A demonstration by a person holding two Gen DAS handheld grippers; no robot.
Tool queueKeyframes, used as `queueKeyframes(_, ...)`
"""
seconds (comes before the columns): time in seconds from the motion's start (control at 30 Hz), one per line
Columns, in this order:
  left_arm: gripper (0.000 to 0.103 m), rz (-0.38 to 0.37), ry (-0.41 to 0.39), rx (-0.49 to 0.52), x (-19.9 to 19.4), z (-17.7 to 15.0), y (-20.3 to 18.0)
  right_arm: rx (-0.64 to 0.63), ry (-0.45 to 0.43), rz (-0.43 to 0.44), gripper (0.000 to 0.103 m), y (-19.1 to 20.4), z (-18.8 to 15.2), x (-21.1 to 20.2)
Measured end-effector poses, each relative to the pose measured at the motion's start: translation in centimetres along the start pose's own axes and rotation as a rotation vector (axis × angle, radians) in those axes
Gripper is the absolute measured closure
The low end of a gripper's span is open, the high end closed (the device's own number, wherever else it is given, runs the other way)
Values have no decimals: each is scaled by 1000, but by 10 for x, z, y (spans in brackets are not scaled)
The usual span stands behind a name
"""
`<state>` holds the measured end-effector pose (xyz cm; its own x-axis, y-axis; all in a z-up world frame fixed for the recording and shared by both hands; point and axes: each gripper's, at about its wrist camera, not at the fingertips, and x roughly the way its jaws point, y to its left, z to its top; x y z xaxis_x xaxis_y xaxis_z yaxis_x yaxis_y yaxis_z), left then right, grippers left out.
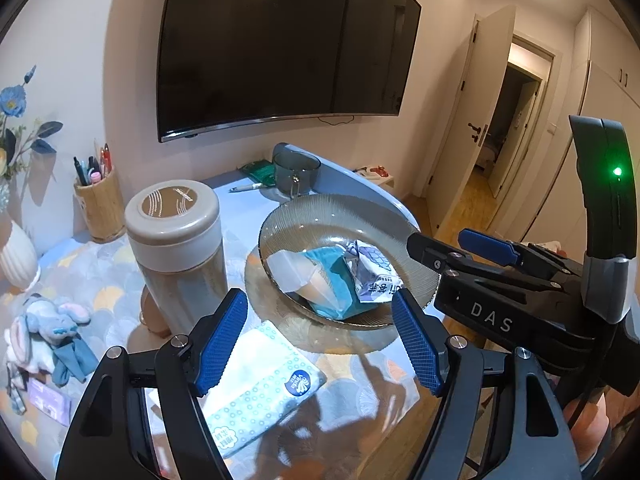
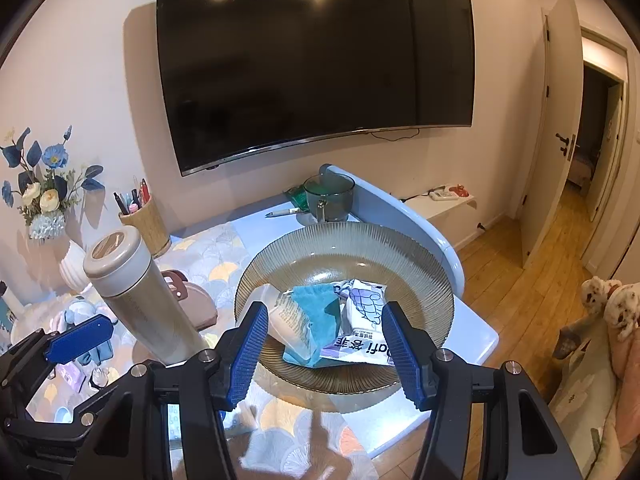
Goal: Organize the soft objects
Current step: 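Open the left gripper over the bowl while the right gripper releases the Dofi packet into it, then move the left gripper to the teal bag while the right gripper grasps the white tape roll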
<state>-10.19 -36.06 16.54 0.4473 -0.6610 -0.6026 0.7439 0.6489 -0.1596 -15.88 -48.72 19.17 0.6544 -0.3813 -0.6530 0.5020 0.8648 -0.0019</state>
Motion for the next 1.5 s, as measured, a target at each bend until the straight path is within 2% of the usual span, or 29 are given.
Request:
queueKeyframes(0.23, 30, -48, 25, -15, 0, -7, 3, -13, -3, 11, 45, 0, 0, -3)
queueKeyframes(0.63, 30, -67, 3, 86, -19, -18, -14, -89, -43, 13, 45, 24, -2, -20)
queueKeyframes(1.0, 30, -74, 13, 79, -34, -30, -5, -130, -74, 27, 43, 42, -6, -37)
queueKeyframes(1.23, 30, -49, 4, 81, -45, -37, 6, -114, -64, 53, 39, 43, -8, -37)
queueKeyframes(1.5, 30, 36, 3, 11, -71, -60, 49, -112, -32, 130, 38, 57, -17, -35)
